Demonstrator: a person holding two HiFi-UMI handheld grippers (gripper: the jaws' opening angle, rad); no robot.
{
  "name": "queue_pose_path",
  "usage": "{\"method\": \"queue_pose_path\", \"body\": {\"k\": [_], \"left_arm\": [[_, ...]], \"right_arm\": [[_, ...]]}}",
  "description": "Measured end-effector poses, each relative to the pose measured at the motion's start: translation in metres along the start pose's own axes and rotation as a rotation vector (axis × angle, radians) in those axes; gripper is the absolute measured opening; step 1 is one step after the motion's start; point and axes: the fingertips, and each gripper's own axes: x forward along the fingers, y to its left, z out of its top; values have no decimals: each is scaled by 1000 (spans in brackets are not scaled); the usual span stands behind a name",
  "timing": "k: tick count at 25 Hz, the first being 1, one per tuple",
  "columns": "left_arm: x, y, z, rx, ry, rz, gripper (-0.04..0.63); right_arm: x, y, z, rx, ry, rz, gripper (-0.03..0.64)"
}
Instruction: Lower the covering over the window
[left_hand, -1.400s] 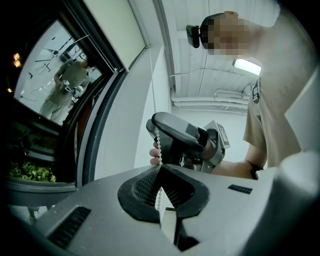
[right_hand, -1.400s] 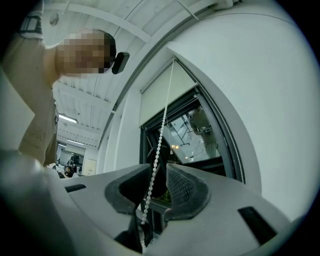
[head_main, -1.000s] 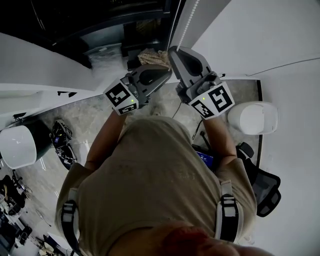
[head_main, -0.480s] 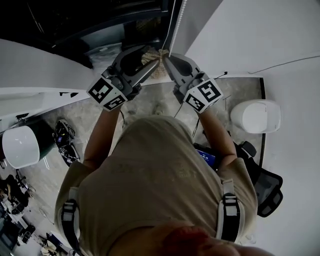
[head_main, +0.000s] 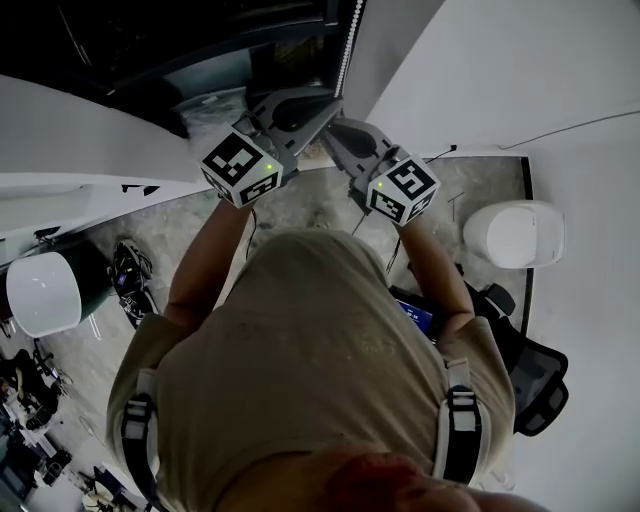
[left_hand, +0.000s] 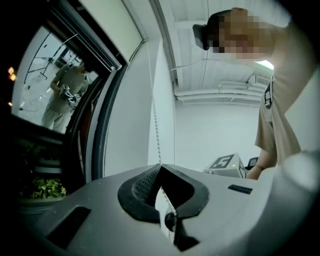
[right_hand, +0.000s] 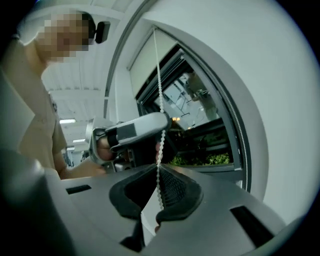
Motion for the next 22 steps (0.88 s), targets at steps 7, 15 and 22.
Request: {"method": "queue_pose_path", "body": {"k": [7, 15, 22], "left_arm": [[-26, 9, -58, -106, 26, 14, 15], [-31, -41, -74, -141, 16, -100, 17], [-51, 1, -28, -150, -124, -13, 162]], "right_arm": [[-28, 3, 83, -88, -214, 56, 199], [-21, 14, 108, -139, -271, -19, 17], [-9, -15, 49, -80, -180, -59, 15]]}}
